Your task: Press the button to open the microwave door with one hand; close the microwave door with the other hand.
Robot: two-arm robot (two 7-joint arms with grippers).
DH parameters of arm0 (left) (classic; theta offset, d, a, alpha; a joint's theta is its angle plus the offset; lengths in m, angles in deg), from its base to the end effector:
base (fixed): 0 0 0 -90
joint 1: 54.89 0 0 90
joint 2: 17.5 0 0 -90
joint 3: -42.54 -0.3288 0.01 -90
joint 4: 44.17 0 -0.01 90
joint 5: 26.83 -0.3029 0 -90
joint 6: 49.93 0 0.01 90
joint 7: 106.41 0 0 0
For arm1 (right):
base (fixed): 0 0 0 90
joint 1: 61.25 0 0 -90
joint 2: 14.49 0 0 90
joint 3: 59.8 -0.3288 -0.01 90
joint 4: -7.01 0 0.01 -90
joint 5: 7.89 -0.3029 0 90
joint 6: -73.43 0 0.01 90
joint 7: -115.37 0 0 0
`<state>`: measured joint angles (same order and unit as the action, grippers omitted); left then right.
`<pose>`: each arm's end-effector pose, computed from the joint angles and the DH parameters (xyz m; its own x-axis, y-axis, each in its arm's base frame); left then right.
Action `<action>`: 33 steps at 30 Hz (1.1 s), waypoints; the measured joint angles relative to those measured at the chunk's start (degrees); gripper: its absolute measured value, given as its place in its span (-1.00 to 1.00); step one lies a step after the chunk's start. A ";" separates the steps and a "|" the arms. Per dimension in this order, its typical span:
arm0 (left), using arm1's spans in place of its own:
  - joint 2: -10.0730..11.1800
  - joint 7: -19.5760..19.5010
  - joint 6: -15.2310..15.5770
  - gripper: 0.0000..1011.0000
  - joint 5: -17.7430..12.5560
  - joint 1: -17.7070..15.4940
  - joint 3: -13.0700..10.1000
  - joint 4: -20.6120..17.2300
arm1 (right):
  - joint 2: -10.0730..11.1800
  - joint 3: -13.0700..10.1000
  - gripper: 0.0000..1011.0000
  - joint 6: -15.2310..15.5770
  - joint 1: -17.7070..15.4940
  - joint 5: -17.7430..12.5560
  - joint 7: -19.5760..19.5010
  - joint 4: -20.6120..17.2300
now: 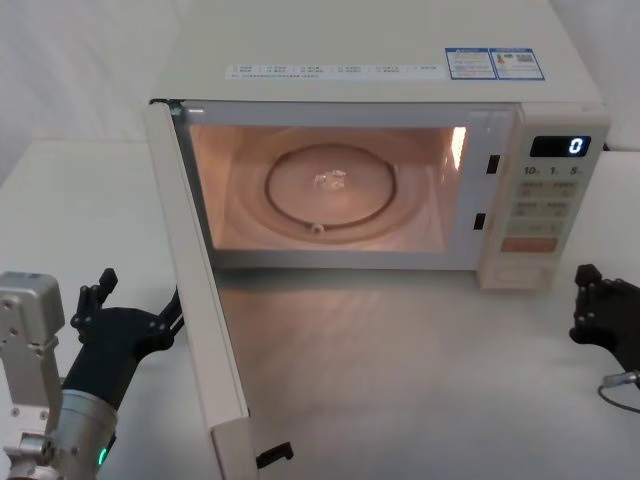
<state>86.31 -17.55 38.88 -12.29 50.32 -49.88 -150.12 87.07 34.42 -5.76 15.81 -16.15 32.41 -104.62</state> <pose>0.2372 0.0474 -0.3216 0.1246 0.9917 -0.0326 -0.9921 0.1241 -0.0175 0.2462 -0.0227 -0.2870 0.2575 -0.9659 0.0291 0.9649 0.2554 -0.0612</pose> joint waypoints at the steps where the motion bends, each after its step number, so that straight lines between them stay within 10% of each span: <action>1: 0.00 0.00 0.00 0.98 0.00 0.00 0.00 0.00 | 0.00 -0.20 -1.00 0.00 -0.08 0.00 -0.04 0.00; 21: 0.00 0.00 0.00 0.98 0.00 0.00 0.00 0.00 | -0.46 -1.69 -0.97 -0.22 0.09 -0.18 -0.20 1.38; 33: 0.00 0.00 0.00 0.98 0.00 0.00 0.00 0.00 | -0.48 -1.60 -0.28 -0.30 0.09 -0.24 -0.16 1.33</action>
<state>86.31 -17.55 38.88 -12.29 50.32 -49.87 -150.13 86.59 32.82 -6.05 15.90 -16.39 32.25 -103.29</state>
